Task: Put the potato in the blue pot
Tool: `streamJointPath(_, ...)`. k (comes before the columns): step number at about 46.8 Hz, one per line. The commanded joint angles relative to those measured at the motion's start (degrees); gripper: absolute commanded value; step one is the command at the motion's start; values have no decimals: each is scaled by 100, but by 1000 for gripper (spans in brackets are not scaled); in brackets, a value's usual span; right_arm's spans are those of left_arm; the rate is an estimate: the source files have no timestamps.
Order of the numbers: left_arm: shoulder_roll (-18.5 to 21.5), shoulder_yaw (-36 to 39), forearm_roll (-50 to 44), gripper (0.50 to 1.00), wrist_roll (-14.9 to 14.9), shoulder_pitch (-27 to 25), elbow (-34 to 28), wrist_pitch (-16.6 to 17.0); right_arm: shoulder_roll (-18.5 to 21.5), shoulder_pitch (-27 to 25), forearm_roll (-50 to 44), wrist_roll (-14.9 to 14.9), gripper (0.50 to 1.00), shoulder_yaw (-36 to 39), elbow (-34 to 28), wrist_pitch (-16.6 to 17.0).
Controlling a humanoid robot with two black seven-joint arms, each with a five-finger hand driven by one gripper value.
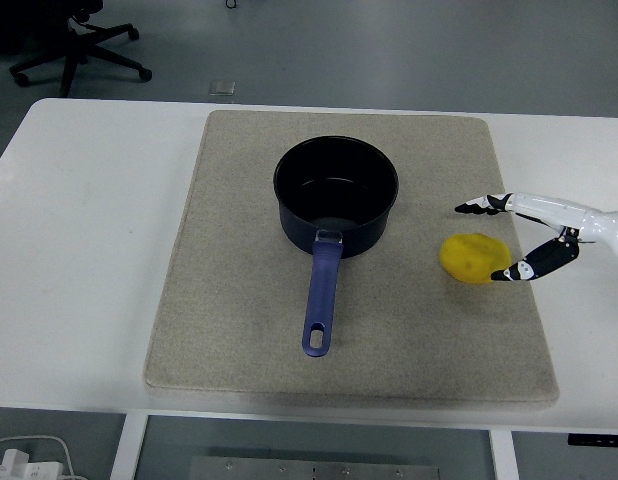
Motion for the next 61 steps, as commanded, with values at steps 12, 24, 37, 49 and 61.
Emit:
streamJointPath(12,0,0,0,994,0,0,0,0,98,-8,0,17,926,-175,-57,-232)
streamJointPath(24,0,0,0,994,0,0,0,0,291,-26,-79,17,924,-183,-171,-259)
streamJointPath(37,0,0,0,994,0,0,0,0,449,-61,-88,17,911,-280,-320,-373)
streamJointPath(49,0,0,0,994,0,0,0,0,458,-17,-263,140,662,-324,-330,-513)
streamJointPath(61,0,0,0,994,0,0,0,0,458,-35,-360,140,500,-394,-434,-593)
